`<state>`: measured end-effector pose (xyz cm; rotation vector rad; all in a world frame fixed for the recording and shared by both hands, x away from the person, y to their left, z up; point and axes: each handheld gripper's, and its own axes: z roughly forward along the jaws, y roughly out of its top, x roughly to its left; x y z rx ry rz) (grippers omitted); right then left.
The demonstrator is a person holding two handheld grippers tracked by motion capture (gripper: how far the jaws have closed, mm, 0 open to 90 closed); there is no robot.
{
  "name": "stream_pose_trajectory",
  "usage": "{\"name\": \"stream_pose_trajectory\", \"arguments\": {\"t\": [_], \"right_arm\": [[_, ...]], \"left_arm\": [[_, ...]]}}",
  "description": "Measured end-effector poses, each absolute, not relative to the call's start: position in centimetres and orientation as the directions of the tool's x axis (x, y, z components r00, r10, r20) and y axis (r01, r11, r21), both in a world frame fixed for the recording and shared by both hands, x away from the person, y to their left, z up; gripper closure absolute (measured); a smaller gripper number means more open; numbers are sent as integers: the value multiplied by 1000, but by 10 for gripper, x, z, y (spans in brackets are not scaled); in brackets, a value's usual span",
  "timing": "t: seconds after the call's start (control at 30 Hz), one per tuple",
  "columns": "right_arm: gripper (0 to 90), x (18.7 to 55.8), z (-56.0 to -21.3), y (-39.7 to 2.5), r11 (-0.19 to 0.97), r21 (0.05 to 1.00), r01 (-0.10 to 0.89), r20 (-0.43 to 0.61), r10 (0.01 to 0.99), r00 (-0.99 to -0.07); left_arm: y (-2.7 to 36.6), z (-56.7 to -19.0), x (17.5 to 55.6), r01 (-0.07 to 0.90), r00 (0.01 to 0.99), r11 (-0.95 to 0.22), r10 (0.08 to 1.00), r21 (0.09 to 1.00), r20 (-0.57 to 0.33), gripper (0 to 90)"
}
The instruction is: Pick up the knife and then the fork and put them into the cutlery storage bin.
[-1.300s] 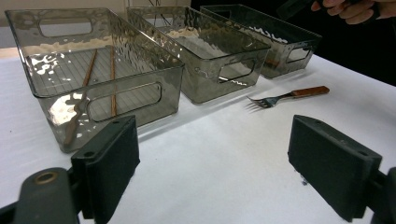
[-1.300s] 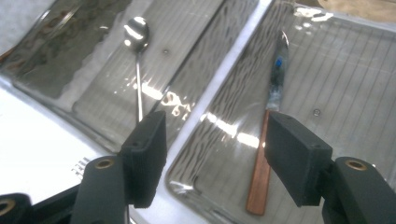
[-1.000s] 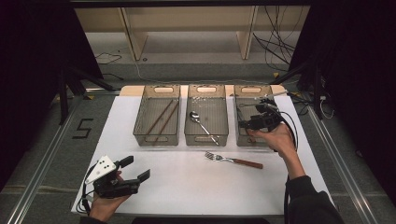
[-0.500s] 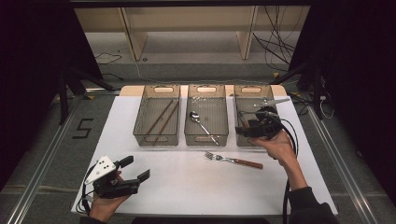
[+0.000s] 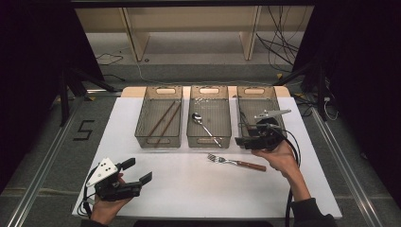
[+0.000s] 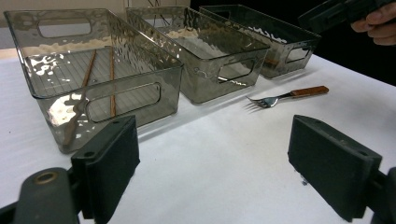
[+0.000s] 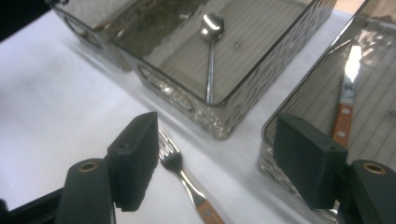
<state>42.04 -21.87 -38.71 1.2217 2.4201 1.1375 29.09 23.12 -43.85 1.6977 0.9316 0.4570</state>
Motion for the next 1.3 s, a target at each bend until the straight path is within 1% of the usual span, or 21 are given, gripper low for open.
{"name": "stream_pose_trajectory", "arguments": {"t": [0.3,0.73,0.83,1.07,1.3], "right_arm": [[311,419,-395,-217,451,671,589,119,718,-685],[307,420,-409,-215,555,575,601,92,685,-722],[305,420,-414,-214,588,540,603,81,676,-732],[350,423,-423,-211,675,456,580,52,630,-775],[401,427,-431,-211,729,391,562,39,597,-801]], "left_arm": [[232,-438,290,352,617,-97,772,931,-153,160],[232,-438,290,351,616,-98,773,931,-151,160],[232,-438,290,352,616,-98,773,931,-152,160],[232,-438,290,352,615,-98,774,931,-151,160],[231,-438,290,353,615,-99,774,931,-151,160]]}}
